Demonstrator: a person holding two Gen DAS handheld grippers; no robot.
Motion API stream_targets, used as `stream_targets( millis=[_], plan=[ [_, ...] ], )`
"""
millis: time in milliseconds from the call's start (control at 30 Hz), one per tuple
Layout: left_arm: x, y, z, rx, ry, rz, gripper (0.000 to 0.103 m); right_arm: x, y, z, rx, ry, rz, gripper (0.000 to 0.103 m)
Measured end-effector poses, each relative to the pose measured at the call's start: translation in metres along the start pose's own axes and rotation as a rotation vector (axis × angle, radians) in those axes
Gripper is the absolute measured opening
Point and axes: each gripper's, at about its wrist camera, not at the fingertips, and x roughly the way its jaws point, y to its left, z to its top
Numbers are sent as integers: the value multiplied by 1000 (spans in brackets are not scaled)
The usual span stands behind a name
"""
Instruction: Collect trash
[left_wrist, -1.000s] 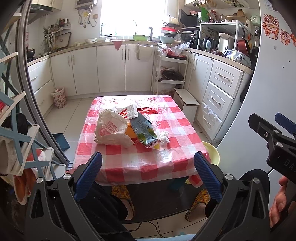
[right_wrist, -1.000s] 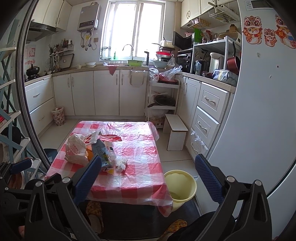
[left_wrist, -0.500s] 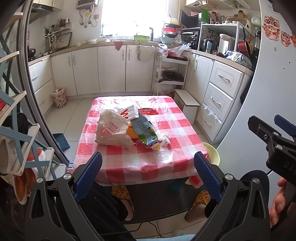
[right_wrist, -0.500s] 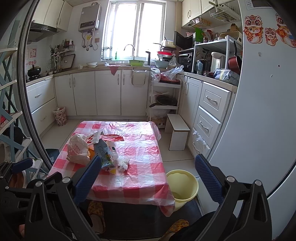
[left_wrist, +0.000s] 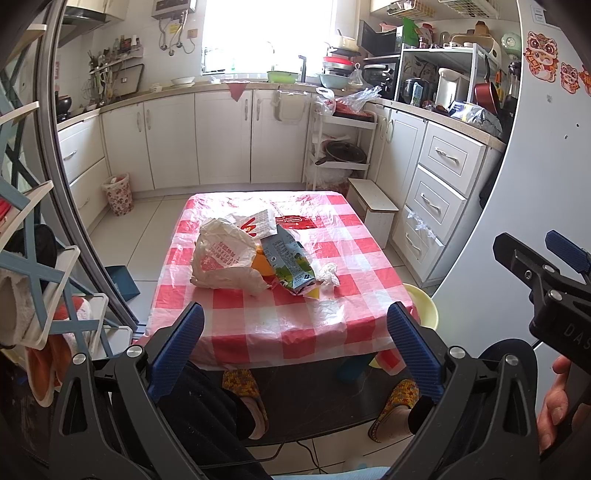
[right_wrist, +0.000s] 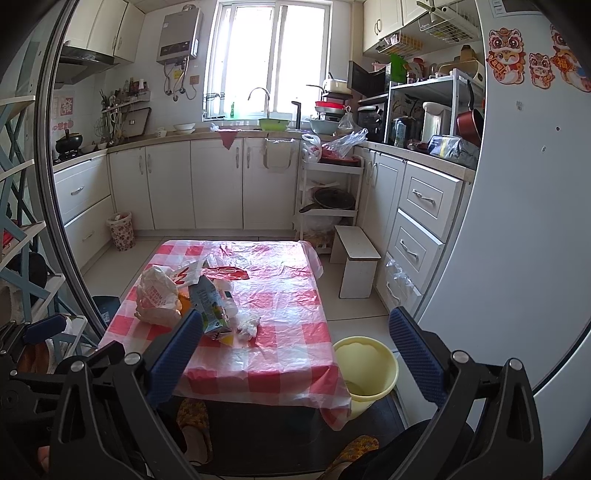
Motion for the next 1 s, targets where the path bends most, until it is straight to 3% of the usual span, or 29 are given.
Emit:
stream_targets(
  millis=[1000],
  plan=[
    [-1,1,-1,-3,-3,-2,95,-1,0,-1,3,0,8,97]
  ],
)
